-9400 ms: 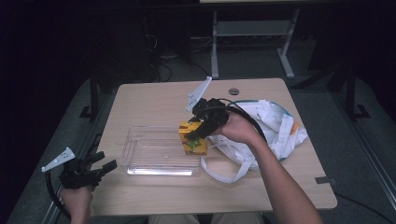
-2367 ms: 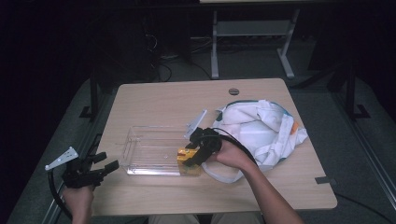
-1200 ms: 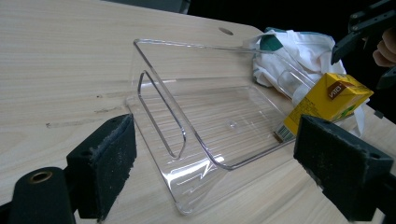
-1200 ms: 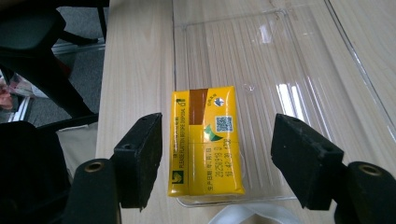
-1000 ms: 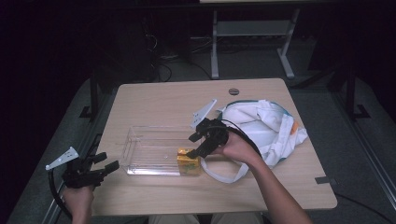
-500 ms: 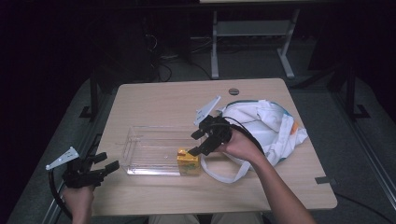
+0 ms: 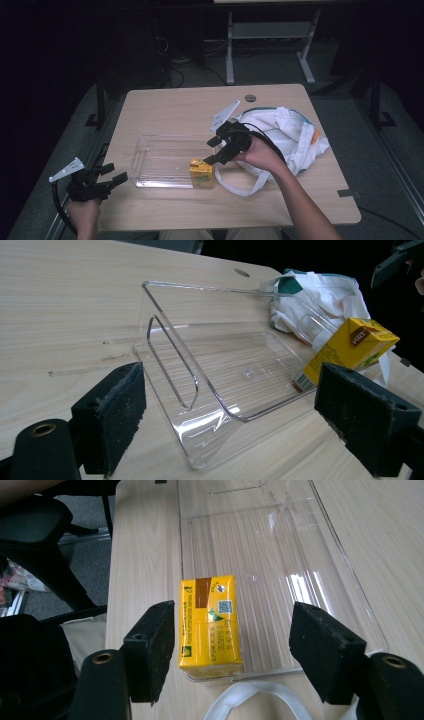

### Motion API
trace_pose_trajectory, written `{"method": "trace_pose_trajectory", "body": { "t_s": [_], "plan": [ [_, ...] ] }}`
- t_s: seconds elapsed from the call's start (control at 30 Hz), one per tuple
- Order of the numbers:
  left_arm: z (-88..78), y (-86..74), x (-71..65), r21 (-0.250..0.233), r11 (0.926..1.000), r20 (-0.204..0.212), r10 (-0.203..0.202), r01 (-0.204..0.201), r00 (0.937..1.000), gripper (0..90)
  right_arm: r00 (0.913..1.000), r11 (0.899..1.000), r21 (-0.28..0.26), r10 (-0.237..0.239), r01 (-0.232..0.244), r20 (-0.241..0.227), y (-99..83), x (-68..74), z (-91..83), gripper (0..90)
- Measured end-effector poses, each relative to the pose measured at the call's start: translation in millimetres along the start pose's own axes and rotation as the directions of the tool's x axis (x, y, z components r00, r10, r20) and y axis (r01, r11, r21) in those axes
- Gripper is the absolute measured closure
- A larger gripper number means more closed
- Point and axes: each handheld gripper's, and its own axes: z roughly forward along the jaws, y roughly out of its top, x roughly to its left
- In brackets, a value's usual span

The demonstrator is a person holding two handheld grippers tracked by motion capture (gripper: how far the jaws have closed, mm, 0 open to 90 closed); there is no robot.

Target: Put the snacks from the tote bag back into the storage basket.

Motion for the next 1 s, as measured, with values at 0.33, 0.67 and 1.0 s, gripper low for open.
{"method": "trace_pose_trajectory", "body": {
  "t_s": [0.33, 0.67, 1.0],
  "plan": [
    [0.1, -0.1, 0.4, 0.004, 1.0, -0.002, 0.0, 0.0, 1.0, 12.6, 0.9997, 1.0, -0.018, -0.006, 0.006, 0.023, -4.7, -3.4, -12.0, 34.2],
    [-0.1, -0.4, 0.4, 0.003, 1.0, -0.003, -0.003, 0.003, 1.0, 12.6, 0.9991, 1.0, -0.014, 0.007, -0.006, 0.042, -9.8, -5.5, -20.2, 34.3],
    [0.1, -0.4, 0.2, 0.009, 0.9999, -0.005, -0.006, 0.006, 1.0, 12.6, 0.998, 1.0, -0.016, 0.026, -0.025, 0.057, -16.7, -8.4, -28.9, 34.4]
  ]
}}
